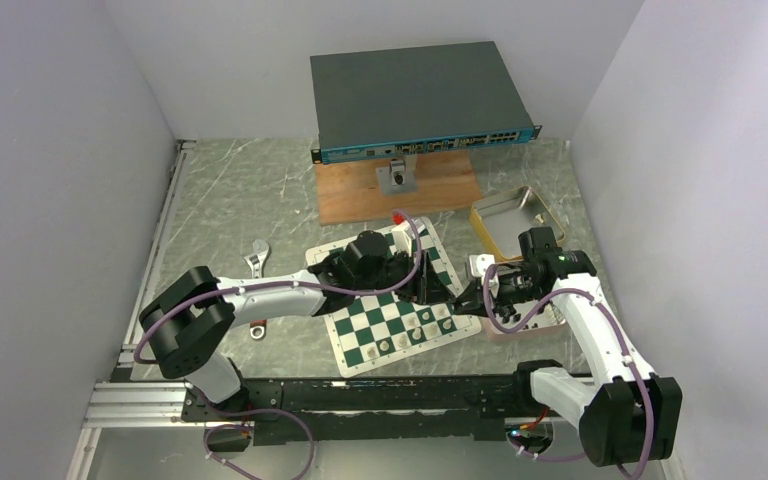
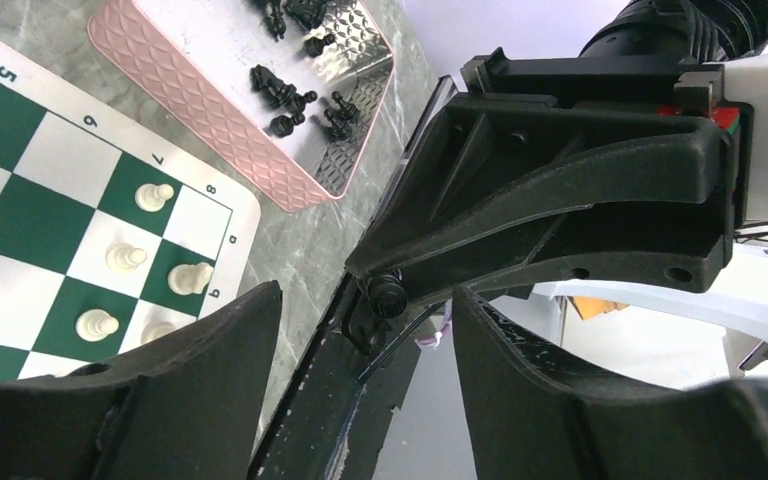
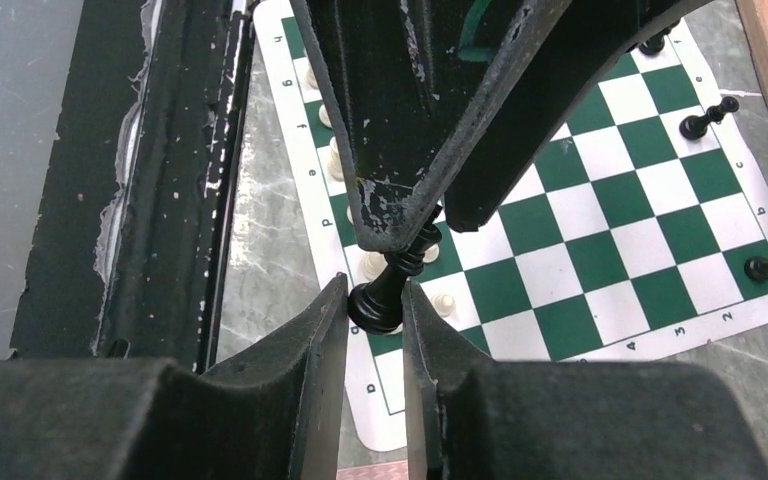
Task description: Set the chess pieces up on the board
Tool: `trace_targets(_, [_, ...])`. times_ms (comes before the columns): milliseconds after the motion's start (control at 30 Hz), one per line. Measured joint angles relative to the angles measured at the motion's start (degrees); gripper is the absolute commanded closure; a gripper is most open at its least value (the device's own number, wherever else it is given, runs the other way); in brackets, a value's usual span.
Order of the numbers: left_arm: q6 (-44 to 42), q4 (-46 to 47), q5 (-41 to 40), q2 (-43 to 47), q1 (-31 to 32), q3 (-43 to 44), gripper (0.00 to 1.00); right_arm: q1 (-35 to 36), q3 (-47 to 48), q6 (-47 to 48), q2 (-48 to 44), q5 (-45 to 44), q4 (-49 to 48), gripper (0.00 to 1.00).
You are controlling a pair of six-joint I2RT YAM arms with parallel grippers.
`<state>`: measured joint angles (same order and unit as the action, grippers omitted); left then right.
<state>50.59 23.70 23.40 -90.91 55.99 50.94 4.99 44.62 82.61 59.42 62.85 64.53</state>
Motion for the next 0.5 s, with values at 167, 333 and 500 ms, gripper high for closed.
trace_targets(167, [-0.6, -0.8, -0.6, 0.0, 0.3, 0.3, 0.4, 0.1, 0.0, 0.4, 0.2, 0.5, 0.2, 0.96])
trace_targets(333, [-1.4, -1.5, -0.8, 0.0, 0.5, 0.4, 0.51, 0.3, 0.0, 0.6, 0.6, 0.7, 0.6, 0.96])
trace_targets(500, [-1.7, -1.8, -0.7, -0.5, 0.6, 1.0, 0.62, 0.5, 0.0, 0.6, 0.7, 0.7, 0.6, 0.96])
